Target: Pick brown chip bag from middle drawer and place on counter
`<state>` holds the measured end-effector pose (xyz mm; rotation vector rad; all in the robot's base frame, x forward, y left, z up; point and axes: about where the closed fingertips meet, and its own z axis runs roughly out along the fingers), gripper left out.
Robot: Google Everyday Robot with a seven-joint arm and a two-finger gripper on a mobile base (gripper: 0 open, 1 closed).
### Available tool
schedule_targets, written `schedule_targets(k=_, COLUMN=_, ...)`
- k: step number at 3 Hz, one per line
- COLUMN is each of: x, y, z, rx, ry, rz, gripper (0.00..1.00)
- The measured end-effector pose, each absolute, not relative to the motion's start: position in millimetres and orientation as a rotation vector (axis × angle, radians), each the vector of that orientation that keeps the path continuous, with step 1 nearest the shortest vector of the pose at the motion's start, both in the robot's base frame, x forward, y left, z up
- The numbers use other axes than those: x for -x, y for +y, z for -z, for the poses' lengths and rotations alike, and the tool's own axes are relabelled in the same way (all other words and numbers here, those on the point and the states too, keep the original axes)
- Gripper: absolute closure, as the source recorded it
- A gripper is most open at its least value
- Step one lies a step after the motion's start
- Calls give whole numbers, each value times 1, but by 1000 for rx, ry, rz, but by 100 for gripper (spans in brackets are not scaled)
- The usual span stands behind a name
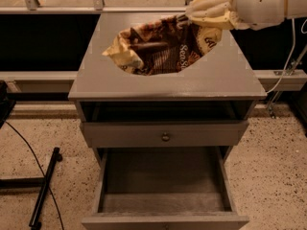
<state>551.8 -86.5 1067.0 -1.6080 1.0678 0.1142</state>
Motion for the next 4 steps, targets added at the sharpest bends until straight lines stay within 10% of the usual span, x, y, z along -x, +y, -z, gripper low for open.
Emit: schedule_targets(k=4, x=-626, y=-79, z=-1018, rx=1582, ry=1047, rz=-98, gripper=100)
